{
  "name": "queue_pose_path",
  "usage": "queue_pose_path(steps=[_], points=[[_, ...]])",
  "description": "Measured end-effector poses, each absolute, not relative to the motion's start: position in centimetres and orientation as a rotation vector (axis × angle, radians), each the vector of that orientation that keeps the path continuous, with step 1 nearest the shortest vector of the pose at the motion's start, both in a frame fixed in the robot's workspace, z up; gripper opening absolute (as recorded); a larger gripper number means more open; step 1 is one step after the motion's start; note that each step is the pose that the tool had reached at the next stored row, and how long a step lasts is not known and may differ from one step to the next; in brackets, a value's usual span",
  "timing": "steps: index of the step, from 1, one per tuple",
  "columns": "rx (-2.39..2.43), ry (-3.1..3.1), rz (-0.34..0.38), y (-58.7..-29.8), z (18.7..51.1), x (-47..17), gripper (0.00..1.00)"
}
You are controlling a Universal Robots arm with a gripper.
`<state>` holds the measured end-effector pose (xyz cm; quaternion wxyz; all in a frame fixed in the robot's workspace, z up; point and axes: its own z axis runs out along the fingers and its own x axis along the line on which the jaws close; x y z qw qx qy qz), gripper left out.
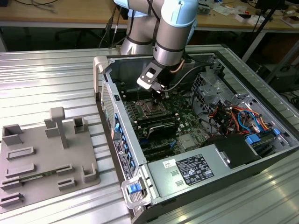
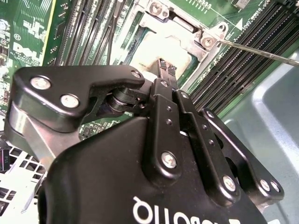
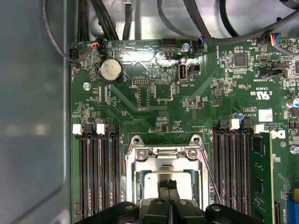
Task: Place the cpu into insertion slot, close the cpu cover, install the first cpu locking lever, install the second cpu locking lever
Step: 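Close the cpu cover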
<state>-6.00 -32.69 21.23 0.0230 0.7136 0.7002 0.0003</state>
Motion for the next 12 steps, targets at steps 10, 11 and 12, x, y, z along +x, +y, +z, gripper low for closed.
queue_pose_path(steps=[10,11,12], points=[[2.21,2.168,0.001,-32.69,21.23,-5.63,0.11],[2.21,2.168,0.001,-32.69,21.23,-5.59,0.11],[2.21,2.168,0.001,-32.69,21.23,-5.55,0.11]])
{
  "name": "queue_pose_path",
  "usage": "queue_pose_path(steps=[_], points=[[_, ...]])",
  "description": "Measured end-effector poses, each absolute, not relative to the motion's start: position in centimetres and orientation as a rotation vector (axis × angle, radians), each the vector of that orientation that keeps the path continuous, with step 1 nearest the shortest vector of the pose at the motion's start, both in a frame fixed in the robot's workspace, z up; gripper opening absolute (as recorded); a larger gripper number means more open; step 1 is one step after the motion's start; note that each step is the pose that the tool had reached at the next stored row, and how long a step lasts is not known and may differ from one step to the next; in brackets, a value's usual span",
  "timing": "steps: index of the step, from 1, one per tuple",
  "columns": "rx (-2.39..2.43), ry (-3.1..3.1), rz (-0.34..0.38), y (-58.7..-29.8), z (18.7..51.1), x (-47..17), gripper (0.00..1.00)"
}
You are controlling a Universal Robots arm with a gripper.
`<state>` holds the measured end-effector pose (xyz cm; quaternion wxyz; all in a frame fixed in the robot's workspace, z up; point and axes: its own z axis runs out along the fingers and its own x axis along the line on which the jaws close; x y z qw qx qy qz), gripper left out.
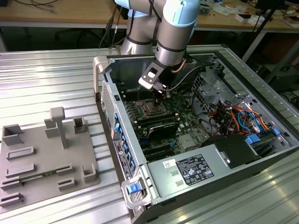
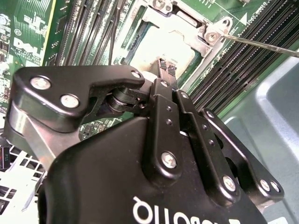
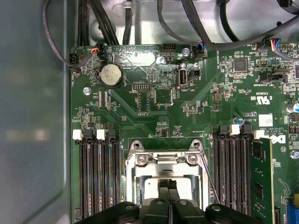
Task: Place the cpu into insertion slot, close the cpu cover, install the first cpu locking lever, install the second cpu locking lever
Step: 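Close the cpu cover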
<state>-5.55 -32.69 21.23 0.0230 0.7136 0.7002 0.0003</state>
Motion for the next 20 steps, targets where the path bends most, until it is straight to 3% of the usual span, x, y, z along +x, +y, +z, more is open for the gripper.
queue_pose_path(steps=[20], points=[[2.21,2.168,0.001,-32.69,21.23,-4.8,0.11]])
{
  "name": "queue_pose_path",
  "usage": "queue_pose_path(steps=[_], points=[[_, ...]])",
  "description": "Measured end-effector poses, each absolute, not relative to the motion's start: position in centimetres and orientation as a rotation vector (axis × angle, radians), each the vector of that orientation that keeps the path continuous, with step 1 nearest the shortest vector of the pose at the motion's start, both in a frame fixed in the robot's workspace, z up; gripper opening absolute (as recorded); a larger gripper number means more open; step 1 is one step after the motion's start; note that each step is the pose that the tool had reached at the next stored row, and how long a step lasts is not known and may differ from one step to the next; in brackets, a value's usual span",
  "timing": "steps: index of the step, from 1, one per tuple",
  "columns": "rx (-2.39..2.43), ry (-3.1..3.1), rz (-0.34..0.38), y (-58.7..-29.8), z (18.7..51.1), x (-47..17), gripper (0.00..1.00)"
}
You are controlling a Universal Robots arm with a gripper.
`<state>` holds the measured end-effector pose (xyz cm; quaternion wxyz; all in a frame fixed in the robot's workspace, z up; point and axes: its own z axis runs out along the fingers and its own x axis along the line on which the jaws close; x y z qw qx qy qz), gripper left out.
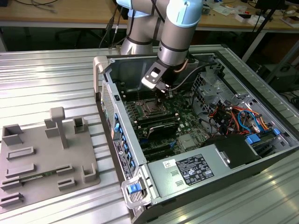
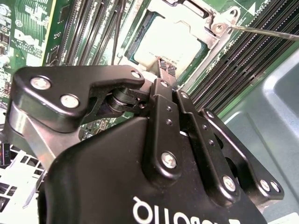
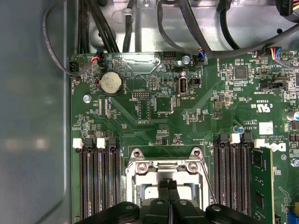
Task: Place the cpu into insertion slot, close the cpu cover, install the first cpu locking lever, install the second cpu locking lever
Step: 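Close the cpu cover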
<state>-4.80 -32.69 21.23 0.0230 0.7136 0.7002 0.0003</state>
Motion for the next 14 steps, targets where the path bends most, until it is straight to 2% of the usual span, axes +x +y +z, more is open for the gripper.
queue_pose_path(steps=[14], points=[[2.21,2.168,0.001,-32.69,21.23,-4.24,0.11]])
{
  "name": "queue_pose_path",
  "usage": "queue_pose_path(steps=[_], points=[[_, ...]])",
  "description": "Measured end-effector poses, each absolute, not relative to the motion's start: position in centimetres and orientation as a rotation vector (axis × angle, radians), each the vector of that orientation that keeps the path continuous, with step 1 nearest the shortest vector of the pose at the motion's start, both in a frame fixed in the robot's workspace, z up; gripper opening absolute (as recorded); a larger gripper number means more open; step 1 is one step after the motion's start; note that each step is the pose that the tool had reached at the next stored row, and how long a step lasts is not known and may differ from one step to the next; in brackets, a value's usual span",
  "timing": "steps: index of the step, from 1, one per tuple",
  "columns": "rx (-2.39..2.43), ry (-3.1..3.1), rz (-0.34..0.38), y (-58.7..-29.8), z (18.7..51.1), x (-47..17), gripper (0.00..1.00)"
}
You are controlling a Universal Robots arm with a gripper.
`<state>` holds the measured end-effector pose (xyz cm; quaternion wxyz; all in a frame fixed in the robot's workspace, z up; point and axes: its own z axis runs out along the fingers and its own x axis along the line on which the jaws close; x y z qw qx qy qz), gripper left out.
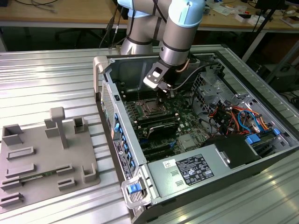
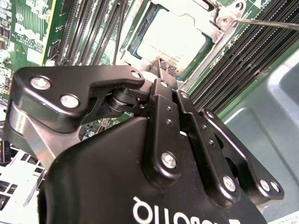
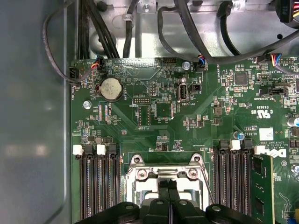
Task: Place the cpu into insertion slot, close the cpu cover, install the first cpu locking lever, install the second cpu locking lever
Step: 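Close the cpu cover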
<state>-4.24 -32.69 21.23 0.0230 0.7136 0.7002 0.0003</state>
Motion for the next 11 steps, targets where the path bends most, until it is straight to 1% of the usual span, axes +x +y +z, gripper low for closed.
queue_pose_path(steps=[11], points=[[2.21,2.168,0.001,-32.69,21.23,-3.8,0.11]])
